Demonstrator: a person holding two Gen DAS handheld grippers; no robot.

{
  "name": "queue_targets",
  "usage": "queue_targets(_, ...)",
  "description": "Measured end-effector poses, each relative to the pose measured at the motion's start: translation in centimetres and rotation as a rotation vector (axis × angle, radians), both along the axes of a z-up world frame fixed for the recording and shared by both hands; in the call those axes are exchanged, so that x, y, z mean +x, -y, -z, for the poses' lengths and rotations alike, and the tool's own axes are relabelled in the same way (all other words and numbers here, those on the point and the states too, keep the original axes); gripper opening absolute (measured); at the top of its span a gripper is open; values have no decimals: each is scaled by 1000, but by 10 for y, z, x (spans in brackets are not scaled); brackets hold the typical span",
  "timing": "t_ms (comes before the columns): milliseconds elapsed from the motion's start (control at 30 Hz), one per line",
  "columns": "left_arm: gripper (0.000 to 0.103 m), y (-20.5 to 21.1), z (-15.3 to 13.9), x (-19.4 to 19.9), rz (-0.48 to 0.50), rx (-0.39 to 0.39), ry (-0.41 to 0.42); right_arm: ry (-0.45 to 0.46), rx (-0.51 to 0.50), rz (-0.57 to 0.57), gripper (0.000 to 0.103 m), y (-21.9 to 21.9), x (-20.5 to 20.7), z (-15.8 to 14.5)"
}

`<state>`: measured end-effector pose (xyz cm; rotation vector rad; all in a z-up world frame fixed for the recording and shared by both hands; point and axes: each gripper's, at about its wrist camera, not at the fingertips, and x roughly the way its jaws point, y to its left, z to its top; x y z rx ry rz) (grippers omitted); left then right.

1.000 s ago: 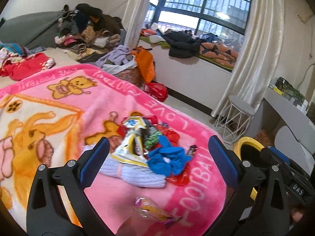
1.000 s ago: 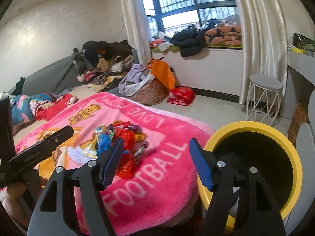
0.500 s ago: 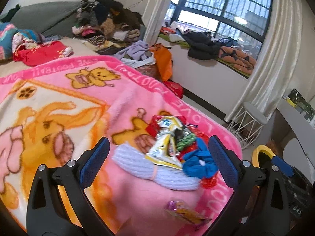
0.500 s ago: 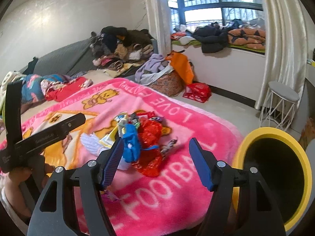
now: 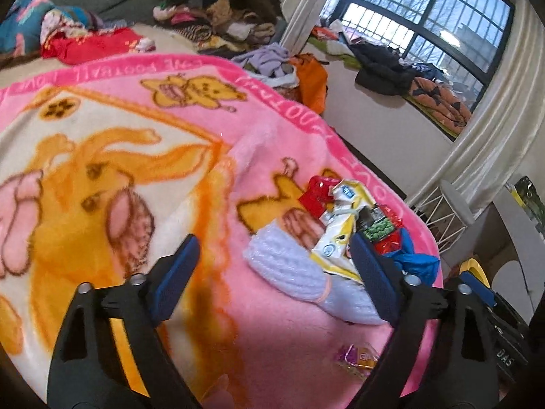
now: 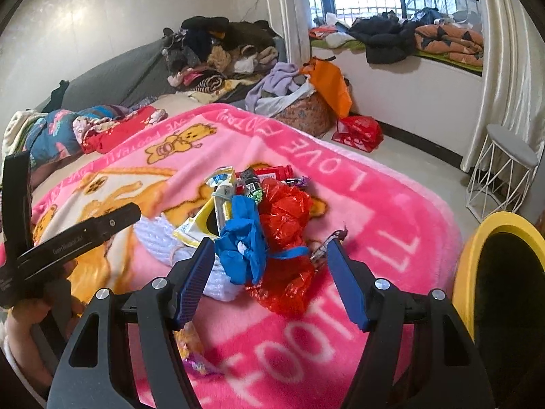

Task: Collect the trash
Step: 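Grasp bubble wrap with the left tool while the right tool grasps the blue cloth, then carry the bubble wrap and blue cloth over the yellow bin with both tools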

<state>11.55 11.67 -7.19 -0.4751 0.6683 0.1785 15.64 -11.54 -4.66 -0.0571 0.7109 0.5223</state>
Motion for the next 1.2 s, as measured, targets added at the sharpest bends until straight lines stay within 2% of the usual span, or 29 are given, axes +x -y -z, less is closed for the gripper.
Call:
queue_targets(100, 68, -5, 10, 3, -2, -47, -24, -29, -2, -16, 59, -6, 7, 7)
queue_targets(200, 66, -8, 19, 8, 0, -93, -44, -68, 6, -36, 47, -11, 12, 14)
queue_targets(300, 59, -8, 24, 11, -1, -104, -63, -97, 14, -50, 34, -13, 13, 21)
queue_targets(367, 56, -9, 25, 11, -2, -117, -63, -94, 18, -65, 16, -14, 11, 21)
queue_targets(433, 50, -9, 26, 11, 3, -122, -62, -86, 25, -75, 11, -14, 9, 19)
queue_targets(500, 36, -9, 26, 11, 10, -134, -59, -67, 28, -86, 8, -13, 4, 17)
queue_targets(533, 34, -7, 25, 11, 13, -130, -56, -59, 27, -89, 6, -14, 2, 16)
queue_targets(600, 21, -4, 21, 10, 20, -105, -56, -43, 33, -93, 5, -13, -3, 14)
queue_targets(667, 16, 1, 14, 6, 29, -79, -44, -30, 52, -88, 4, -9, -6, 10)
queue_targets(933, 12, 15, -19, -10, 74, 29, 43, 35, 109, -63, 3, 10, -25, -3)
queue_targets(1067, 11, 10, -37, -19, 64, 32, 84, 76, 114, -78, 3, 13, -37, -10)
queue_targets(1200, 10, 8, -55, -24, 65, 28, 130, 78, 125, -82, 3, 16, -39, -12)
